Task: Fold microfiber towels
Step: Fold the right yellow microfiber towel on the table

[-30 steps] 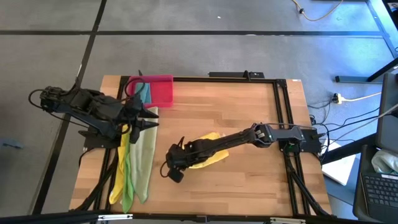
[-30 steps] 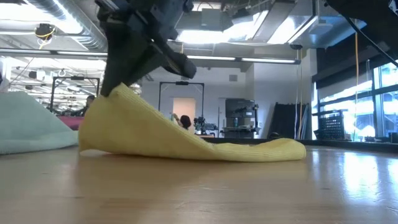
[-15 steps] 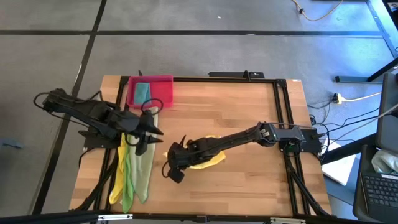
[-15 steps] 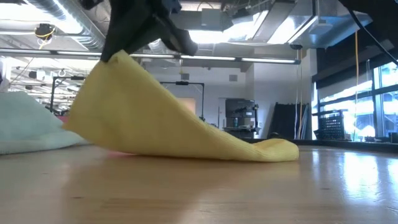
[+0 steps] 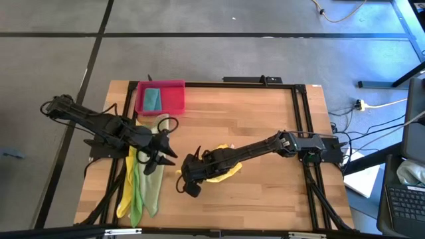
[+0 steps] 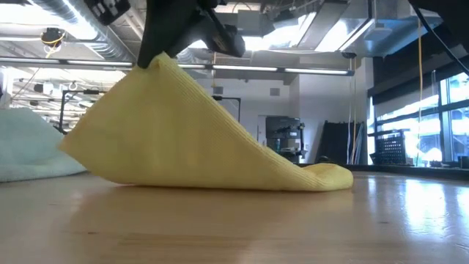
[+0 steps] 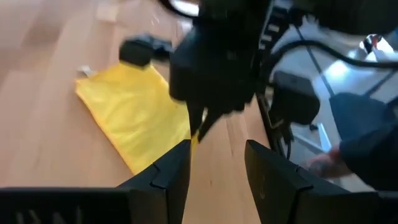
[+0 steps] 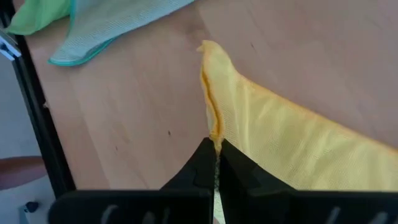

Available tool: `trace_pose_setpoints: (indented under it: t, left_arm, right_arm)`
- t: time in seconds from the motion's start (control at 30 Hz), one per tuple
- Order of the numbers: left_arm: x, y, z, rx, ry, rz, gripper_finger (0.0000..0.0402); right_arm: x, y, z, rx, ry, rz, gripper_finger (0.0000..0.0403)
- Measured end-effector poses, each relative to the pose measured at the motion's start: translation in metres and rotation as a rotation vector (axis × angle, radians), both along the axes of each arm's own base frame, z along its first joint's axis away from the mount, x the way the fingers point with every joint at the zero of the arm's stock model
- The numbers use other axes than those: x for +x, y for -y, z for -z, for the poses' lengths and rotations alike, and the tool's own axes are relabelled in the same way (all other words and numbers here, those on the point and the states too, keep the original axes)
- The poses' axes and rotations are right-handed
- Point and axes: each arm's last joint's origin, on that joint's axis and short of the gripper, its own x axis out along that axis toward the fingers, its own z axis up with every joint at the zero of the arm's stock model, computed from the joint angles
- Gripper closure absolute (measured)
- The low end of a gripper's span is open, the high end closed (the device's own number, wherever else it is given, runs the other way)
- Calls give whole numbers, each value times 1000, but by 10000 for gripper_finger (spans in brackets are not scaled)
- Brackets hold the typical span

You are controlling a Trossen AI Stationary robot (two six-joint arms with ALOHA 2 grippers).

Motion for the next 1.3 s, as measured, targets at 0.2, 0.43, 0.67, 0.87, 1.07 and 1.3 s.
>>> trace_pose_setpoints:
  t: [0.2, 0.43, 0.67, 0.87, 1.07, 1.3]
  left_arm:
    - [-2, 2, 15, -20, -60, 56, 257]
    - [-4, 1, 35, 4, -107, 89, 257]
    - [-5, 2, 60, 17, -121, 120, 257]
    - [-1, 4, 82, 27, -125, 125, 257]
    - [12, 8, 98, 104, -147, 148, 257]
    - [26, 13, 125, 169, -242, 195, 257]
  right_arm:
    - [-5, 2, 2, -12, -54, 89, 394]
    - [-7, 4, 3, -15, -71, 137, 394]
    - [-7, 4, 3, -8, -64, 147, 394]
    - [-6, 4, 3, -6, -57, 146, 394]
    - [-4, 3, 2, -7, -37, 129, 394]
    - [-4, 3, 2, -9, -37, 124, 394]
